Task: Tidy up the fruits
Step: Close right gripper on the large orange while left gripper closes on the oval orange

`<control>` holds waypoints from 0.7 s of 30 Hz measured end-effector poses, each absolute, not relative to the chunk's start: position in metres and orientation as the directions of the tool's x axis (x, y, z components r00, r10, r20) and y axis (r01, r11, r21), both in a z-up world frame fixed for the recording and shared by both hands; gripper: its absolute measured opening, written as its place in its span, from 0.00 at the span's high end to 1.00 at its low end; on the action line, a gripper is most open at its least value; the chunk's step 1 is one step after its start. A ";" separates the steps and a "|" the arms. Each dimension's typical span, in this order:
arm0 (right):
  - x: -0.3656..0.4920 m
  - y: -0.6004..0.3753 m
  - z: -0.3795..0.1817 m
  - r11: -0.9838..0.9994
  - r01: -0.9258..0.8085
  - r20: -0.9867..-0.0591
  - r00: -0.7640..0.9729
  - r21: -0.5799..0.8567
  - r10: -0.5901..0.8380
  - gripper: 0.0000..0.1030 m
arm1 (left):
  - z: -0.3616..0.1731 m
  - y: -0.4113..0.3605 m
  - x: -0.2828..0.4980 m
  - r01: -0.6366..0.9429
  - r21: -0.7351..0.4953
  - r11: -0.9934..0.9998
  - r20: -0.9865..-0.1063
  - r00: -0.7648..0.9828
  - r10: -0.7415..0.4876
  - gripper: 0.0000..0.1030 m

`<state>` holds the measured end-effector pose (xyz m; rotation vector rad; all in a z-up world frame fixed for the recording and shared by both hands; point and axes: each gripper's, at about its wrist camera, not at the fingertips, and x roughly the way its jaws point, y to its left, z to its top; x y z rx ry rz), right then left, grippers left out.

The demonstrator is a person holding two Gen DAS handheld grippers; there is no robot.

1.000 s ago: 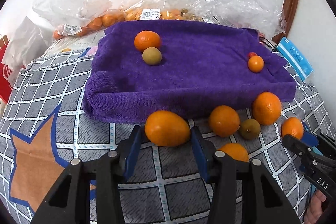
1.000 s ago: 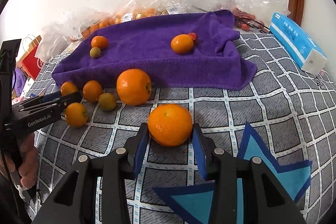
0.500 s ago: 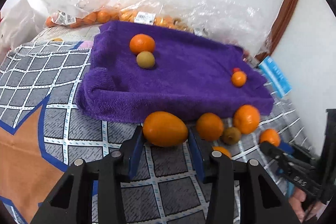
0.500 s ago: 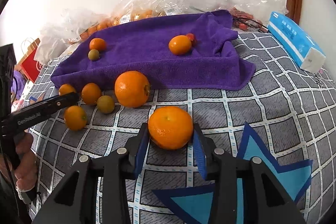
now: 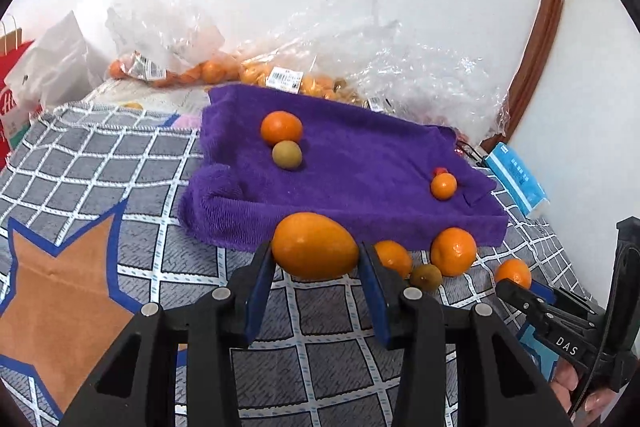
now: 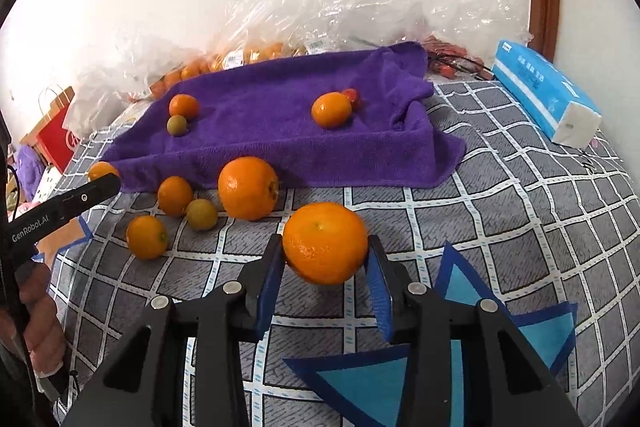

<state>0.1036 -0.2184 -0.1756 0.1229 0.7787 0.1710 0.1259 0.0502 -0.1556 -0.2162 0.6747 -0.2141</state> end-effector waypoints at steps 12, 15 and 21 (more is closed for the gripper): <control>0.099 -0.223 -0.170 0.977 -0.099 -0.665 0.719 0.190 0.202 0.61 | -0.149 0.052 0.118 0.117 -0.257 0.959 -0.552 0.797 -0.245 0.61; 0.099 -0.223 -0.169 0.975 -0.100 -0.659 0.723 0.198 0.208 0.61 | -0.147 0.052 0.116 0.109 -0.250 0.962 -0.538 0.811 -0.231 0.61; 0.099 -0.223 -0.169 0.975 -0.097 -0.663 0.719 0.197 0.206 0.61 | -0.146 0.055 0.116 0.098 -0.252 0.963 -0.527 0.820 -0.222 0.61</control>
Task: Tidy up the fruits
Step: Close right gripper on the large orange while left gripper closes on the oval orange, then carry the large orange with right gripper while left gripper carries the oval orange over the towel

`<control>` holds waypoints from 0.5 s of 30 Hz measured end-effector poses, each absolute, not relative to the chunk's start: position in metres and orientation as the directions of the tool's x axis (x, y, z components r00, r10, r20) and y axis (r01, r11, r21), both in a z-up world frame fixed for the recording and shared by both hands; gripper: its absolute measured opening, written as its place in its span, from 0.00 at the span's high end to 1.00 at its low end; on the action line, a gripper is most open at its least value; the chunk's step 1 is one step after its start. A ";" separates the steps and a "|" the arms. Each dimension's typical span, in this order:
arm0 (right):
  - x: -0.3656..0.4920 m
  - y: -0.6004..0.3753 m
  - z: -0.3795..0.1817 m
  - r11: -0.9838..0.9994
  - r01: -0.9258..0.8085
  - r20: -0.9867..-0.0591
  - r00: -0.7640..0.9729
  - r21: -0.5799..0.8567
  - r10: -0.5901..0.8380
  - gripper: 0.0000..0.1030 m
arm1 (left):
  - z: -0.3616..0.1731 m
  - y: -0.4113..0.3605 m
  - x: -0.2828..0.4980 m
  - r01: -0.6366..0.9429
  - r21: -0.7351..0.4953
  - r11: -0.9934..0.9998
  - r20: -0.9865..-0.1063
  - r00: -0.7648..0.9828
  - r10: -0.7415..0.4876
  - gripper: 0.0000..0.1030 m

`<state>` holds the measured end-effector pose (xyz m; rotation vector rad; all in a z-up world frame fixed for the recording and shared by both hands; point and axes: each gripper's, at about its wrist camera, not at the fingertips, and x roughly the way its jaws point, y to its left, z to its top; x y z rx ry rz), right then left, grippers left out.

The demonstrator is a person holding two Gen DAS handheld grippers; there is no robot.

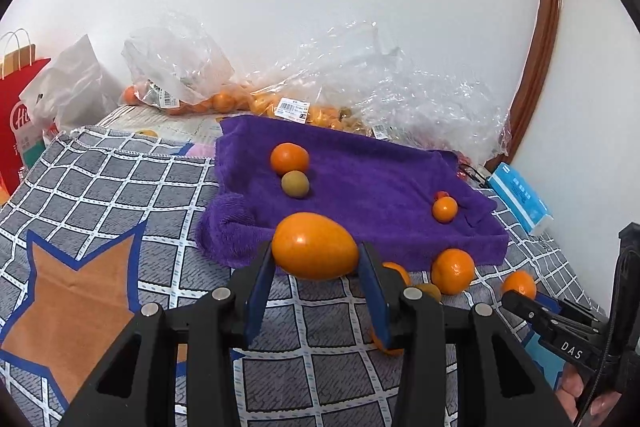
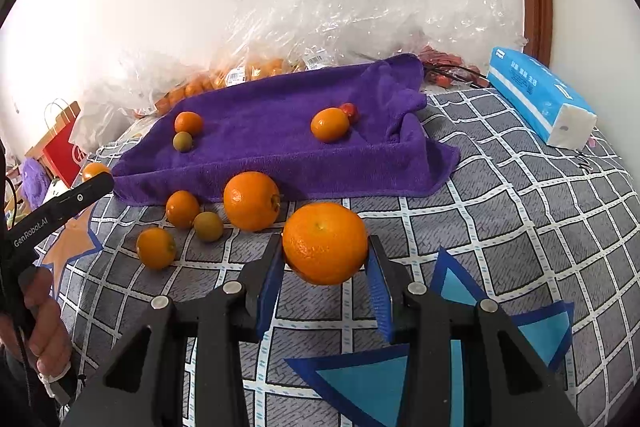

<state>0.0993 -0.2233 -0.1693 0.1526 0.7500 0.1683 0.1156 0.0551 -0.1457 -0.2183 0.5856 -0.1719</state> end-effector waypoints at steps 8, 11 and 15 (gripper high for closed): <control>0.095 -0.219 -0.167 0.976 -0.091 -0.668 0.716 0.197 0.202 0.61 | -0.142 0.061 0.112 0.093 -0.278 0.956 -0.500 0.836 -0.226 0.61; 0.090 -0.215 -0.162 0.976 -0.098 -0.663 0.720 0.196 0.206 0.61 | -0.141 0.063 0.111 0.094 -0.284 0.954 -0.489 0.842 -0.228 0.61; 0.086 -0.208 -0.153 0.972 -0.114 -0.648 0.728 0.206 0.223 0.61 | -0.140 0.063 0.111 0.094 -0.283 0.955 -0.489 0.842 -0.228 0.61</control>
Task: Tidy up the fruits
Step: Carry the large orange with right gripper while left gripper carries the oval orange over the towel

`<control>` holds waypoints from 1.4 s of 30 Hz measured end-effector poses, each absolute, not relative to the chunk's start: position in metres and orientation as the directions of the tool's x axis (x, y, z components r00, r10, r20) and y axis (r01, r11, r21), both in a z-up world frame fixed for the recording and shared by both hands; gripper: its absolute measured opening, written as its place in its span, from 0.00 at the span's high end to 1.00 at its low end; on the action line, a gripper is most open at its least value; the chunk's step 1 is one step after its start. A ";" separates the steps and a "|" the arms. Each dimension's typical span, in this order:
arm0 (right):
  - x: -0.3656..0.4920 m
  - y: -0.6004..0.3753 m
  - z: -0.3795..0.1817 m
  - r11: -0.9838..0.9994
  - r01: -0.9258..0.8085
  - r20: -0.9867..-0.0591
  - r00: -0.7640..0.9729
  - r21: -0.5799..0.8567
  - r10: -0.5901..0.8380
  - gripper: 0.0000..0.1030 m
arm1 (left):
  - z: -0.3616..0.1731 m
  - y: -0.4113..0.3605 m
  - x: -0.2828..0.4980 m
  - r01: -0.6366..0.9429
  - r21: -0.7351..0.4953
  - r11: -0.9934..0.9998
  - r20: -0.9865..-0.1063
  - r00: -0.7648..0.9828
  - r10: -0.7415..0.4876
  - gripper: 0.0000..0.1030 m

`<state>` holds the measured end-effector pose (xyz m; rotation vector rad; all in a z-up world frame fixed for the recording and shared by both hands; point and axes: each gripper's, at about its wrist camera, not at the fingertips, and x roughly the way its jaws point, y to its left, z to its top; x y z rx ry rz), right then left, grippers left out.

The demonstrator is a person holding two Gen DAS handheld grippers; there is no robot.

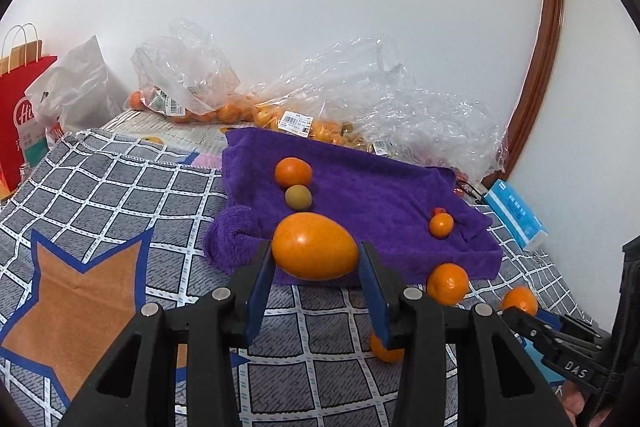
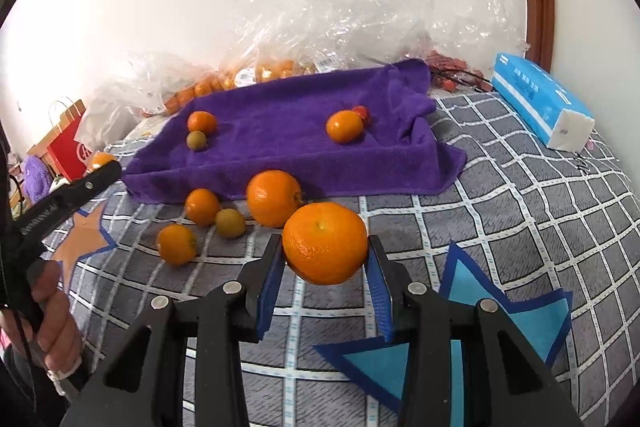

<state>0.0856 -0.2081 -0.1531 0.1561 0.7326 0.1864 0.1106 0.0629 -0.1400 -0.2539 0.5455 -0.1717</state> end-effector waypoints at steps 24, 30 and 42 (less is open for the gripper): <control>0.116 -0.202 -0.108 0.965 -0.156 -0.599 0.760 0.209 0.252 0.61 | -0.084 0.076 0.107 0.046 -0.227 0.973 -0.521 0.838 -0.162 0.61; 0.118 -0.208 -0.098 0.967 -0.153 -0.584 0.773 0.206 0.246 0.61 | -0.078 0.071 0.111 0.044 -0.227 0.973 -0.525 0.836 -0.160 0.61; 0.121 -0.219 -0.081 0.970 -0.143 -0.550 0.803 0.195 0.229 0.61 | -0.070 0.066 0.120 0.034 -0.212 0.977 -0.534 0.833 -0.145 0.61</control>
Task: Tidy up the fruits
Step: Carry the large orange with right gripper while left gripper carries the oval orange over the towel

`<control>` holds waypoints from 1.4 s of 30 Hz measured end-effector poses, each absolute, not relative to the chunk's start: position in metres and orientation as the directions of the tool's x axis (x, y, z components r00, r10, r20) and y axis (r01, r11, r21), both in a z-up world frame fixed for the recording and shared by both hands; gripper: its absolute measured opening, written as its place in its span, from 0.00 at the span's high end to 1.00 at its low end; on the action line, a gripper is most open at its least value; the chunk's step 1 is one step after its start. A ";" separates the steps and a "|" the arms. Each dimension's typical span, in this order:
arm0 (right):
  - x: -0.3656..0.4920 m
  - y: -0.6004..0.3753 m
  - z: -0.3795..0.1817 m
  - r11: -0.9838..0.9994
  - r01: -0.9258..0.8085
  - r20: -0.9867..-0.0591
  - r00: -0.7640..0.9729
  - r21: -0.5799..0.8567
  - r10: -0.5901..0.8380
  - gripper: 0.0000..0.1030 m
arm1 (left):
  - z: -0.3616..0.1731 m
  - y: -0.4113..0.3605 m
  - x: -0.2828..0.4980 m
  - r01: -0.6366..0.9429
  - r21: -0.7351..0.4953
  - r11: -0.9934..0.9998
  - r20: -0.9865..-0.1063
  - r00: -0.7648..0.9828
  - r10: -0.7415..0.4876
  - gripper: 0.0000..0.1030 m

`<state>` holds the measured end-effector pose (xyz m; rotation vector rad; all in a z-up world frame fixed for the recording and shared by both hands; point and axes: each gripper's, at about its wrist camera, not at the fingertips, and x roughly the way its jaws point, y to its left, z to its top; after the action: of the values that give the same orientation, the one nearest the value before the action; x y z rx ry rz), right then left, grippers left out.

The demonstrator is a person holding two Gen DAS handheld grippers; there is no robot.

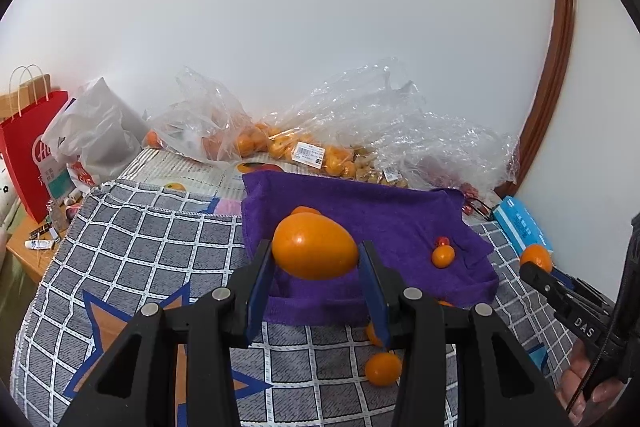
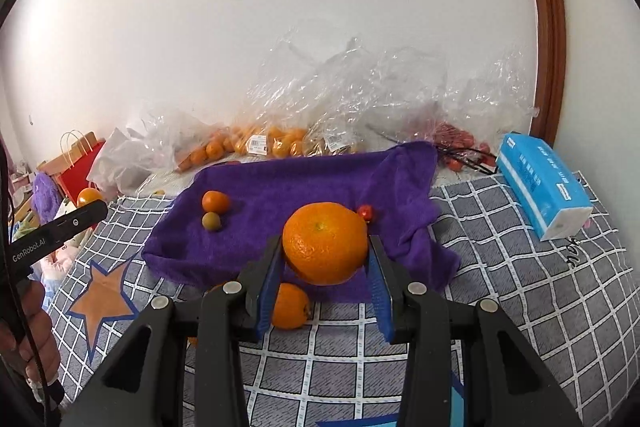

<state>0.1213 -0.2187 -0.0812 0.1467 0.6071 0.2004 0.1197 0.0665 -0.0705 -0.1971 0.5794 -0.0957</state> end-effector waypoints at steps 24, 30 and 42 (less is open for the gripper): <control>0.172 -0.225 -0.096 0.982 -0.112 -0.563 0.806 0.154 0.180 0.61 | -0.091 0.094 0.174 -0.020 -0.232 0.973 -0.573 0.811 -0.120 0.61; 0.193 -0.229 -0.113 0.983 -0.101 -0.592 0.788 0.152 0.172 0.61 | -0.106 0.083 0.193 -0.007 -0.221 0.975 -0.604 0.786 -0.131 0.61; 0.220 -0.229 -0.151 0.981 -0.093 -0.669 0.720 0.169 0.184 0.61 | -0.137 0.065 0.223 0.027 -0.196 0.980 -0.690 0.706 -0.158 0.61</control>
<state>0.2203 -0.2292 -0.1507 0.1267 0.7515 0.1533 0.2233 0.0652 -0.1366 -0.1768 0.7812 -0.1032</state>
